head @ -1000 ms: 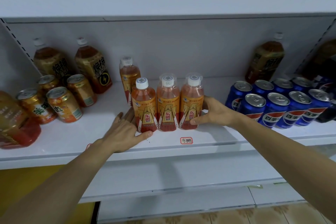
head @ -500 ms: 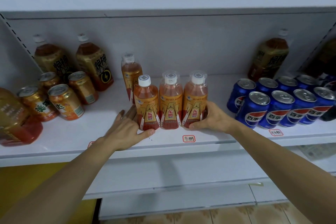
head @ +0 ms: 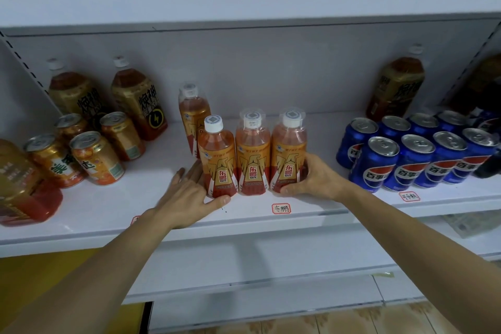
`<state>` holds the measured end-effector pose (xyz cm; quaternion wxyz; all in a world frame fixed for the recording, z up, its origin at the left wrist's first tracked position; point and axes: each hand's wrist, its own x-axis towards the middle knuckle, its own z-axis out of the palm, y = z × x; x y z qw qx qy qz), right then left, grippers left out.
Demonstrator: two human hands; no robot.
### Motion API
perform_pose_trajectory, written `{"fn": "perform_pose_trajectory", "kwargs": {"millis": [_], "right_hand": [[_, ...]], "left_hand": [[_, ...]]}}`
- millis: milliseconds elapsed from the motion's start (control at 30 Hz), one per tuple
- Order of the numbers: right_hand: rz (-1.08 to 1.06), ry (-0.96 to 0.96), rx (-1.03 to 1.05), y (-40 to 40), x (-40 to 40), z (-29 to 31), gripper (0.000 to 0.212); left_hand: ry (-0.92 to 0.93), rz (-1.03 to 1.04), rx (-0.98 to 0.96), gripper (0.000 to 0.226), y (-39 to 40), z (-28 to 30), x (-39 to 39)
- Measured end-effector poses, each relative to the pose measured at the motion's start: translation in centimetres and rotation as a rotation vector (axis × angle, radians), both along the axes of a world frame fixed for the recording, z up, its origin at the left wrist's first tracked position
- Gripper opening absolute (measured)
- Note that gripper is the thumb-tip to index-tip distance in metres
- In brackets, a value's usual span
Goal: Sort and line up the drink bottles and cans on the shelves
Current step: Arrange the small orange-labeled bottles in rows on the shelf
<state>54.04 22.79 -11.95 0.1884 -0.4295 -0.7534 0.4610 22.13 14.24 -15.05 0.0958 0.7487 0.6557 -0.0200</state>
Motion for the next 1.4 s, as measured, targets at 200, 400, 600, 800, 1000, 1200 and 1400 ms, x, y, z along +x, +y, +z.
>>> {"fn": "perform_pose_trajectory", "kwargs": {"millis": [200, 400, 600, 800, 1000, 1200, 1400], "right_hand": [[0.172, -0.337, -0.012, 1.8, 2.2, 6.3, 0.078], [0.037, -0.403, 0.375, 4.2, -1.1, 16.5, 0.042], [0.233, -0.477, 0.563, 5.8, -10.5, 19.2, 0.030], [0.317, -0.555, 0.551, 7.2, -16.4, 17.9, 0.054], [0.437, -0.591, 0.469, 7.8, -19.5, 17.1, 0.049], [0.431, -0.538, 0.419, 8.0, -19.2, 16.7, 0.033], [0.521, -0.538, 0.373, 8.2, -18.4, 17.2, 0.026]], "left_hand": [[-0.288, -0.033, -0.127, 0.053, -0.2, 3.0, -1.6], [-0.756, 0.545, 0.417, 0.026, 4.6, 6.6, -4.2], [-1.036, 0.563, 0.386, 0.095, 9.5, 6.8, -3.4], [-0.904, 0.390, 0.285, 0.065, 10.1, 7.2, -4.1], [-0.992, 0.258, 0.192, 0.048, 9.2, 7.6, -4.1], [-1.180, 0.303, 0.149, 0.041, 7.7, 5.7, -4.0], [-1.297, 0.320, 0.111, 0.029, 5.6, 4.8, -2.3]]}}
